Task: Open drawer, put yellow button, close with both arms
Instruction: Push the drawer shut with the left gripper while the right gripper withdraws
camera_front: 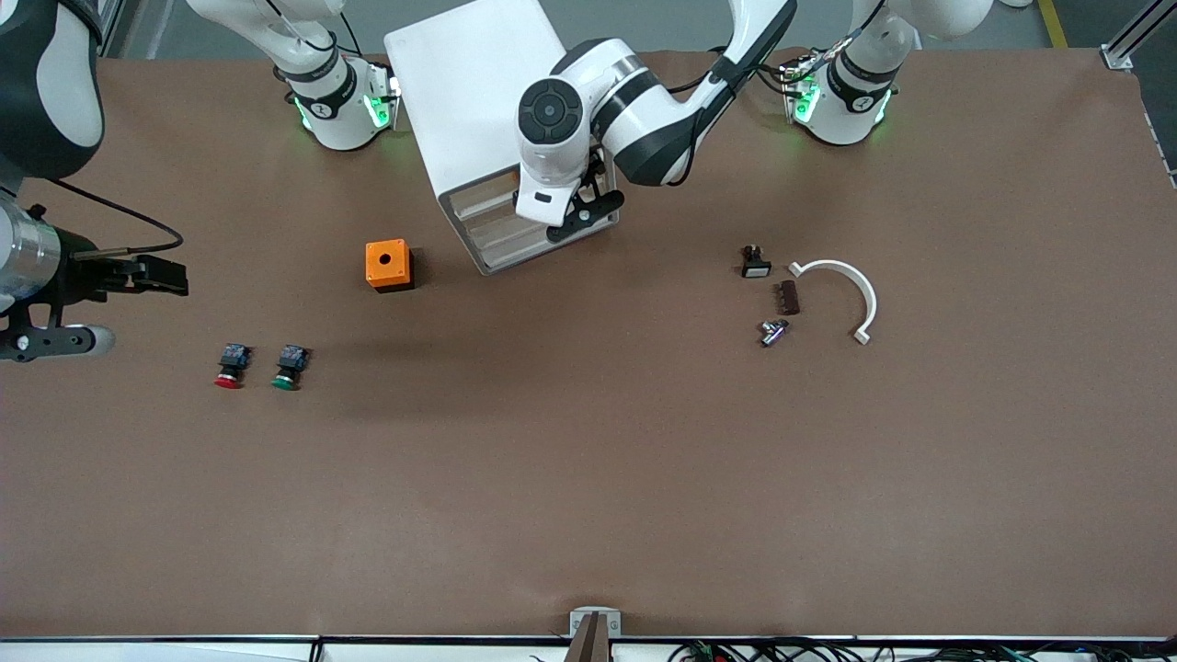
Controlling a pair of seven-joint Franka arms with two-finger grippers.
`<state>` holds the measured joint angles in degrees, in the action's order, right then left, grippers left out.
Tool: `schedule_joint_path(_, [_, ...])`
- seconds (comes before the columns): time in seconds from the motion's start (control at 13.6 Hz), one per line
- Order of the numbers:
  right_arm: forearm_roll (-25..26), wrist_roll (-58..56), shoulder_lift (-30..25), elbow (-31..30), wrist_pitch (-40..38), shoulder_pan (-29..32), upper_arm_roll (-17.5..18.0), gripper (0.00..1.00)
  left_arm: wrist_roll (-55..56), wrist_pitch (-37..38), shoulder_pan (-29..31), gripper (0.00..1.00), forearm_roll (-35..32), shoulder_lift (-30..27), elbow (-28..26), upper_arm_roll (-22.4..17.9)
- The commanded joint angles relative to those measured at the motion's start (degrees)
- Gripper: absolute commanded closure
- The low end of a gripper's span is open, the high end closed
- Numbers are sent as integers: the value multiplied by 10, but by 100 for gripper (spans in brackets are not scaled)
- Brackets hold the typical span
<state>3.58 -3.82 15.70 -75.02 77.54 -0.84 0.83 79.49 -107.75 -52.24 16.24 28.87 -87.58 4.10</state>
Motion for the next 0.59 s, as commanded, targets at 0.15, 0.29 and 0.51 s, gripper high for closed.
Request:
schedule_joint_path(0.15, [-23,-3,-2,-5,3,30,5,0,8,-1,-5,0,43,4,5,6])
schedule_joint_path(0.29, [-27,-4,-2,-7,0,39,6,0,3,1,0,0,37,4,4,4])
schedule_joint_path(0.51, [-27,-8,-2,-8,-2,40,6,0,-2,23,42,0,8,1,8,1])
